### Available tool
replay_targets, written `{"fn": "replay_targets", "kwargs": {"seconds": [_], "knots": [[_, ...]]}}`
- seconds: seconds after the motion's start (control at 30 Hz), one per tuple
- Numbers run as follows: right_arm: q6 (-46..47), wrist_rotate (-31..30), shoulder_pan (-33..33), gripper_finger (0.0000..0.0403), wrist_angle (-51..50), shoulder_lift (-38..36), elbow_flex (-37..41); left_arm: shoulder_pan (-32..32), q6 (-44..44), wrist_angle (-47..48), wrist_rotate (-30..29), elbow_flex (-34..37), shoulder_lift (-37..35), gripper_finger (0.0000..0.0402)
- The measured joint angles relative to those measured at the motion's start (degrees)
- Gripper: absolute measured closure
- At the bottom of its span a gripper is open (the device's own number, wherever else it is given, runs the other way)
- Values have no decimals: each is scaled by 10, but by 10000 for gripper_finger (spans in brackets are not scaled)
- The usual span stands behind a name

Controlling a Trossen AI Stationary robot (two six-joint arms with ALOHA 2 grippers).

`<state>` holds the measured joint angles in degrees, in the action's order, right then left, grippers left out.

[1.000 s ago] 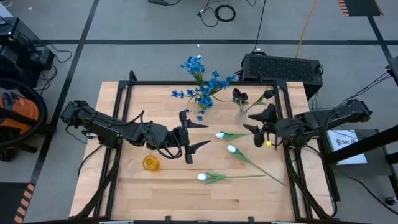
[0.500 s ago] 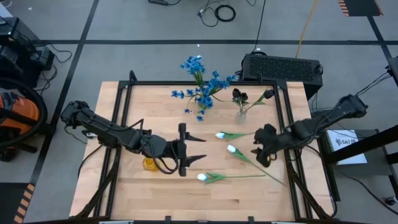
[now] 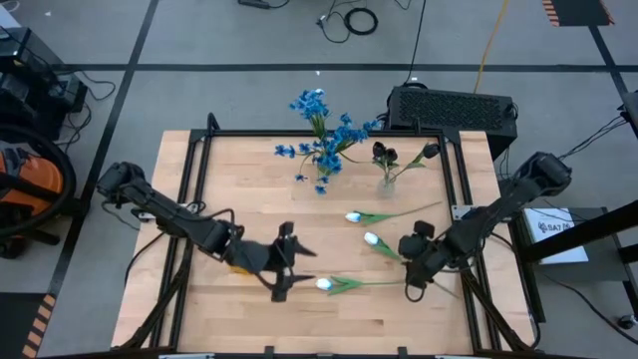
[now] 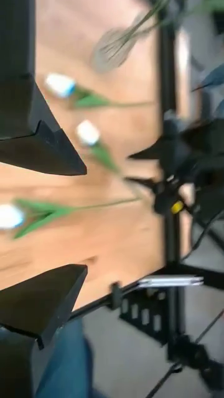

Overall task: Sort flowers into vase by color
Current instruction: Put the middle white tulip into the yellow vase

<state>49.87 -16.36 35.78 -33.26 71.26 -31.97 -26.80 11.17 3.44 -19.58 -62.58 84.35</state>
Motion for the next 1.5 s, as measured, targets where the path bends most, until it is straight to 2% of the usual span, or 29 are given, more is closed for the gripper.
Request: {"fn": "replay_targets", "kwargs": {"seconds": [0.37, 0.5, 0.73, 0.8, 0.97, 1.07, 1.27, 1.37, 1.5], "knots": [[-5, -1, 0, 200, 43, 90, -2, -52, 50, 0, -1, 42, 1, 148], [-6, 3, 0, 245, 43, 96, -2, -54, 48, 0, -2, 41, 1, 148], [-24, 17, 0, 382, 51, 93, -3, -52, 49, -1, -30, 41, 5, 148], [-43, 18, -1, 393, 41, 85, -10, -52, 47, 2, -30, 41, 11, 148], [-70, 12, -7, 381, -19, 28, -63, -48, 49, -3, -31, 41, 36, 148], [-106, -16, -7, 392, -40, -10, -93, -44, 44, -26, -32, 41, 55, 148], [-250, -128, -7, 397, 50, -86, -148, -33, -17, -119, -32, 41, 81, 148], [-359, -186, -7, 397, 172, -125, -155, -27, -56, -180, -32, 41, 81, 148], [-504, -196, -10, 399, 355, -157, -155, -15, -72, -264, -42, 41, 77, 148]]}}
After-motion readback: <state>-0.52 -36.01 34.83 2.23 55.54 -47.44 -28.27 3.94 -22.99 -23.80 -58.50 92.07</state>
